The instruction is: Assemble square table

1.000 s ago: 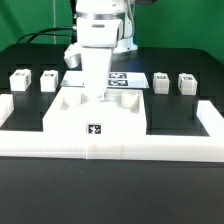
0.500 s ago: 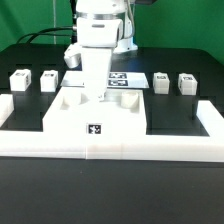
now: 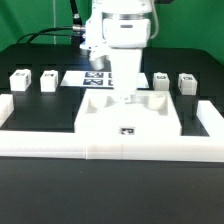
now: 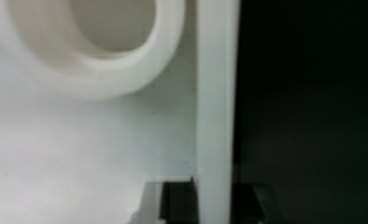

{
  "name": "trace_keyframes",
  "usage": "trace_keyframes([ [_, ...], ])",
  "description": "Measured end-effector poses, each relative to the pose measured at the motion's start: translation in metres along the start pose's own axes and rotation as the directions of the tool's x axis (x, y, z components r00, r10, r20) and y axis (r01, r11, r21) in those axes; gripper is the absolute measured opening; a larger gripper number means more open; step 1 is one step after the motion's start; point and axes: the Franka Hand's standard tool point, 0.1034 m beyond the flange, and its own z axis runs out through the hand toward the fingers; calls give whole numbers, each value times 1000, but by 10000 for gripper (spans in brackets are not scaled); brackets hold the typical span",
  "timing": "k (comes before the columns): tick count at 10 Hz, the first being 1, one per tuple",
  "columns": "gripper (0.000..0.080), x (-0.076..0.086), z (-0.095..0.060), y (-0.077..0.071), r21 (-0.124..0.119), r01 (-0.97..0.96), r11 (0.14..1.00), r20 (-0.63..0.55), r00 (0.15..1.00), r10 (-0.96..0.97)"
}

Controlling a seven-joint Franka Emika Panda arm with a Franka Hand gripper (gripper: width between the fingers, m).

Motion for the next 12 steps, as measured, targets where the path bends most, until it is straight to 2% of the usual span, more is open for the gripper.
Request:
trace_keyframes([
  [2, 55, 27, 3, 11, -11, -13, 1000, -20, 1000, 13],
  [3, 55, 33, 3, 17, -16, -32, 999, -25, 999, 32],
  [4, 55, 38, 4, 18, -4, -26, 1000, -23, 999, 26],
  [5, 55, 40, 4, 19, 19, -20, 1000, -17, 1000, 20],
  [6, 55, 40, 4, 19, 25, -8, 1000, -11, 1000, 8],
  [9, 57, 40, 4, 19, 17, 3, 1000, -5, 1000, -3],
  [11, 57, 32, 4, 20, -16, 0, 1000, -31, 1000, 0],
  [12, 57, 34, 4, 19, -9, 2, 1000, -31, 1000, -3],
])
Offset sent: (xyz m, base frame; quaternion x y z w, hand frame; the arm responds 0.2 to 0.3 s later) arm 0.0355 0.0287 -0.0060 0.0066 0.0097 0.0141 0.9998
